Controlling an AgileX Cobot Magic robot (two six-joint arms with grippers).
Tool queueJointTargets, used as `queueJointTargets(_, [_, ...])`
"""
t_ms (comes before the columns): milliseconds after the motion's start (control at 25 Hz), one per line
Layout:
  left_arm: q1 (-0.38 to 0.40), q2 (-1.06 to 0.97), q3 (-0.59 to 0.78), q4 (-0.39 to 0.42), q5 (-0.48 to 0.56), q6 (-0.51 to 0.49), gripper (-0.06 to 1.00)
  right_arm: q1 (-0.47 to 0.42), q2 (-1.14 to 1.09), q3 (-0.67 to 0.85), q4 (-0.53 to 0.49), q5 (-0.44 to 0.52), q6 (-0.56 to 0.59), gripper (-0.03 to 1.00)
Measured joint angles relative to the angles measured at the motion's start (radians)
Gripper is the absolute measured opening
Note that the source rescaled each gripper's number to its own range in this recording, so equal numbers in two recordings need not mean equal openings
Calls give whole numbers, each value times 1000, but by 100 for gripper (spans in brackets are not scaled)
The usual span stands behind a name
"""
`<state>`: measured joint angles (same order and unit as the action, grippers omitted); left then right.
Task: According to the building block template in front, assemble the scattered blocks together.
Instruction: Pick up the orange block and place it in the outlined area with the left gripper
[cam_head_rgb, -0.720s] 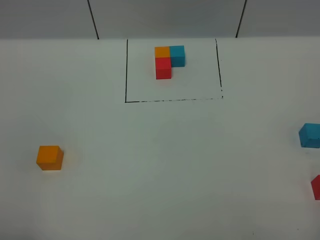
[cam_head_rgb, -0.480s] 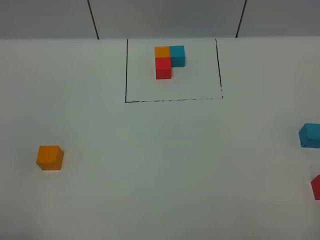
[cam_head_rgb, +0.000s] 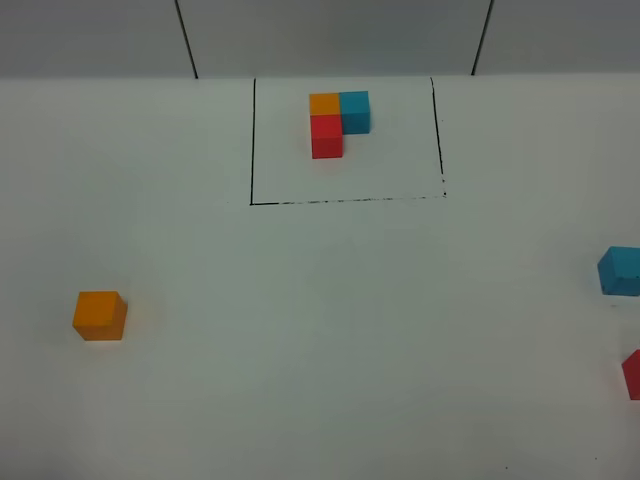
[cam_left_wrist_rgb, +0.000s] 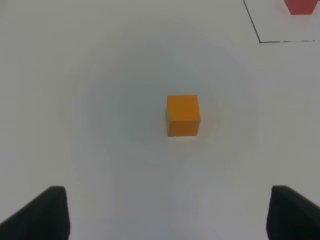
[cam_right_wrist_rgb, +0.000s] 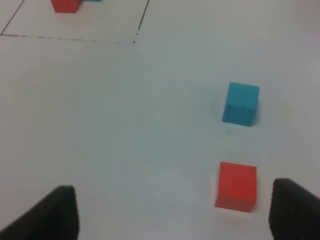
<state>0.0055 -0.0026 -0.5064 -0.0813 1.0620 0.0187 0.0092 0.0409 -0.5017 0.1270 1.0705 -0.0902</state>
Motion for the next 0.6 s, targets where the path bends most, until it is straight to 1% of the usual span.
queueJointTargets(200, [0, 8, 0, 1, 0, 0, 84, 0, 0, 0, 0, 0, -1, 59])
queueJointTargets(320, [0, 74, -19, 1, 7, -5, 85, 0, 0, 0, 0, 0, -1, 59])
queueJointTargets(440, [0, 233, -92, 1, 38, -42, 89, 0, 0, 0, 0, 0, -1, 59])
queueJointTargets(600, [0, 534, -238, 1, 109, -75, 91, 0, 0, 0, 0, 0, -1, 59])
